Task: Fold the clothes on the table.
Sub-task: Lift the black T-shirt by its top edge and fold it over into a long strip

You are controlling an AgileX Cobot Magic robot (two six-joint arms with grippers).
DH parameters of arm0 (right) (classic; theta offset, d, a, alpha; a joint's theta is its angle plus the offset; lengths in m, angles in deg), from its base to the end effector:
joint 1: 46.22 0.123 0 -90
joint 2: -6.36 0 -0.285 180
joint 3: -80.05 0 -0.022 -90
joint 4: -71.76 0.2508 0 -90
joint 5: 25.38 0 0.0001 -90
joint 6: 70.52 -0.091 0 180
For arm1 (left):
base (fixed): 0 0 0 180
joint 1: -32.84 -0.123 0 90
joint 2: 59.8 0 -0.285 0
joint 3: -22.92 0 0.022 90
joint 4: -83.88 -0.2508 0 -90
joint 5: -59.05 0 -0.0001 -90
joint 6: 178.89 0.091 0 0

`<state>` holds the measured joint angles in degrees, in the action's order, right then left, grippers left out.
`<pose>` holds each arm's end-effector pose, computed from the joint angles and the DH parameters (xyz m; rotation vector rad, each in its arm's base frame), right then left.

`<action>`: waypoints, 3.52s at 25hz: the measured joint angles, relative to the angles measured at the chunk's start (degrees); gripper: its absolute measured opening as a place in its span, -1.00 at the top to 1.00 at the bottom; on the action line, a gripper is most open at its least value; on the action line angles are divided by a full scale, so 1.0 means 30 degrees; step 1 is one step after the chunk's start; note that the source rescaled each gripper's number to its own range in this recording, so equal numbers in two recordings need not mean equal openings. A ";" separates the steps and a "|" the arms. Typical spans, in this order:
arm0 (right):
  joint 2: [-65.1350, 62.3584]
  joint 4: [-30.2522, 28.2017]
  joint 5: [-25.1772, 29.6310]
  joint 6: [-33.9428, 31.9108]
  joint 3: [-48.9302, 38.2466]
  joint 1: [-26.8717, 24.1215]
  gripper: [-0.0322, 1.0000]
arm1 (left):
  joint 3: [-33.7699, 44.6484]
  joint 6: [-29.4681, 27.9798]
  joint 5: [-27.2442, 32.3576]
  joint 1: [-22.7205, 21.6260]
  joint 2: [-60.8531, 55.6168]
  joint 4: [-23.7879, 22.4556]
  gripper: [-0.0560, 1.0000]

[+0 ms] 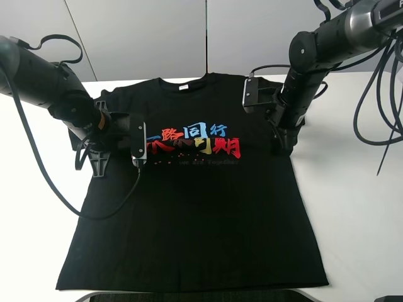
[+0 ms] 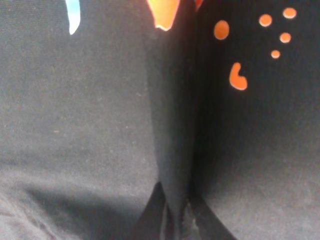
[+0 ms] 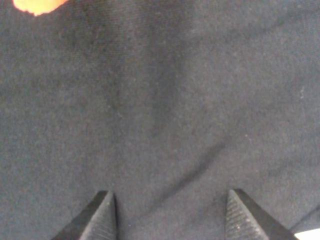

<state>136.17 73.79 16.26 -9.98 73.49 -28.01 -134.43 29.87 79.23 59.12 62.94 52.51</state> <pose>0.3551 0.1191 0.0847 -1.9355 2.4222 0.0153 0.3131 -0.1363 0.0833 1.9136 2.1534 0.3714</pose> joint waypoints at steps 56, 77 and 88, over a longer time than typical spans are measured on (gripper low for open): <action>-0.8029 -0.1680 -0.1203 -0.5552 -0.0198 0.0000 0.92 | 0.0247 -0.8181 -0.0020 0.0000 -0.7727 -0.6703 0.89; -1.6480 -0.1453 0.3206 -0.6010 -0.0198 0.1629 0.92 | 0.0247 -0.8431 0.6815 0.5510 -1.4717 -0.7312 0.89; -1.7042 -0.1628 0.8695 -0.8580 -0.0242 0.3229 0.92 | 0.0247 -0.9365 1.2164 0.9318 -1.6461 -0.6244 0.89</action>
<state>85.04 68.91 42.34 -35.72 72.76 -18.32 -133.69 1.77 115.73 87.08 13.56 33.78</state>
